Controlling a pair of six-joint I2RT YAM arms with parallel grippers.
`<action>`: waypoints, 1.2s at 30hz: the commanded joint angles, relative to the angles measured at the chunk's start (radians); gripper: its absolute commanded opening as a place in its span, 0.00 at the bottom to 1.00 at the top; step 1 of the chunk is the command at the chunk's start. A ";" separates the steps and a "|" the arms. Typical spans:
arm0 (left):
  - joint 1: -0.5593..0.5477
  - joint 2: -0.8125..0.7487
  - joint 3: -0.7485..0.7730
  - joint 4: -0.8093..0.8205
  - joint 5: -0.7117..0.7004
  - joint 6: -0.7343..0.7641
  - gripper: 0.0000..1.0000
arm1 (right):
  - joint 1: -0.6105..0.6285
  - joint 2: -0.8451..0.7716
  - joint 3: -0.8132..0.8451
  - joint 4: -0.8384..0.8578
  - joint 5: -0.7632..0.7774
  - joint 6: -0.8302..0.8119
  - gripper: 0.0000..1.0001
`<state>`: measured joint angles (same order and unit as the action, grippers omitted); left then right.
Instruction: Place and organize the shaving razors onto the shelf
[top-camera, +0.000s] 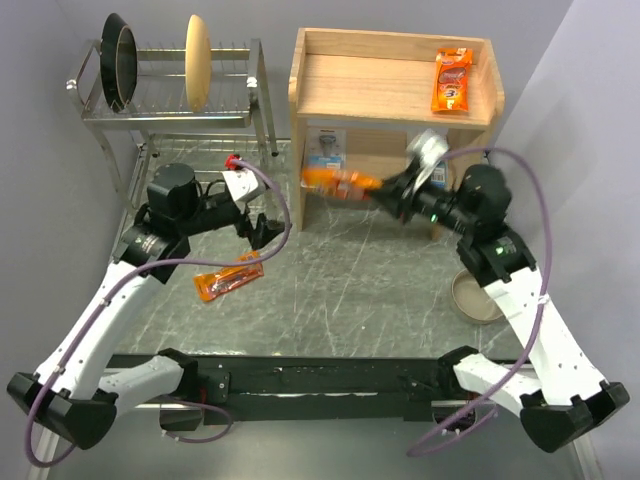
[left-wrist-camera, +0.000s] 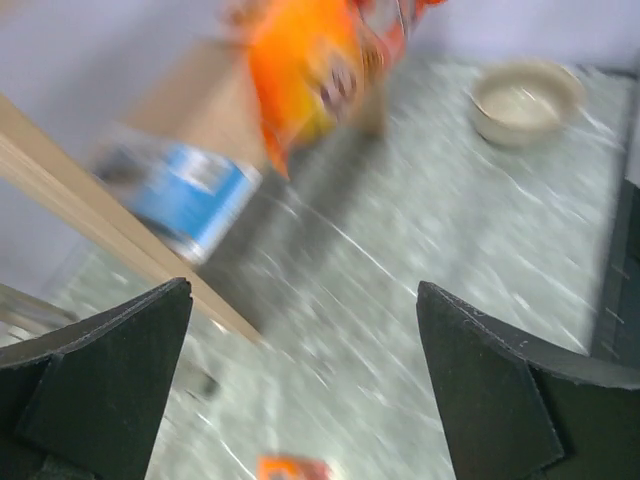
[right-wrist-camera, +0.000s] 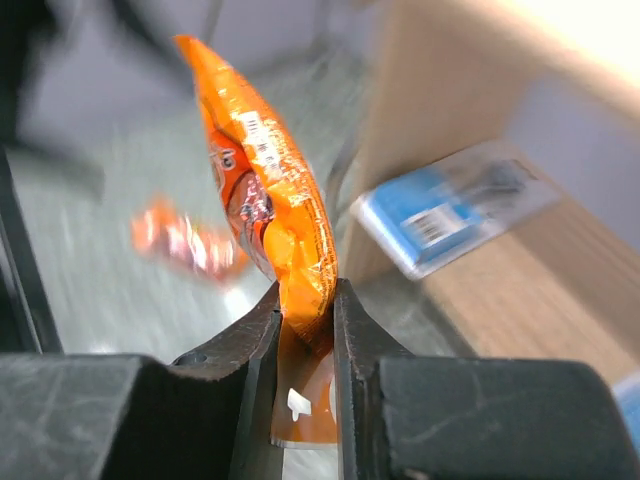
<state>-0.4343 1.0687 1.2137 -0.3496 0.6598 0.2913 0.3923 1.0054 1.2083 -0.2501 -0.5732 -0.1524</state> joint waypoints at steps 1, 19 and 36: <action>-0.067 0.088 0.013 0.210 -0.175 -0.032 0.99 | -0.114 0.070 0.095 0.248 0.136 0.607 0.00; -0.290 0.341 0.250 0.230 -0.285 -0.054 0.99 | -0.187 0.467 0.625 -0.109 0.596 1.606 0.09; -0.333 0.330 0.221 0.242 -0.308 -0.027 1.00 | -0.144 0.496 0.701 -0.256 0.645 1.680 0.55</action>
<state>-0.7582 1.4071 1.4273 -0.1543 0.3599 0.2604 0.2241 1.5352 1.8679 -0.4725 0.0212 1.5078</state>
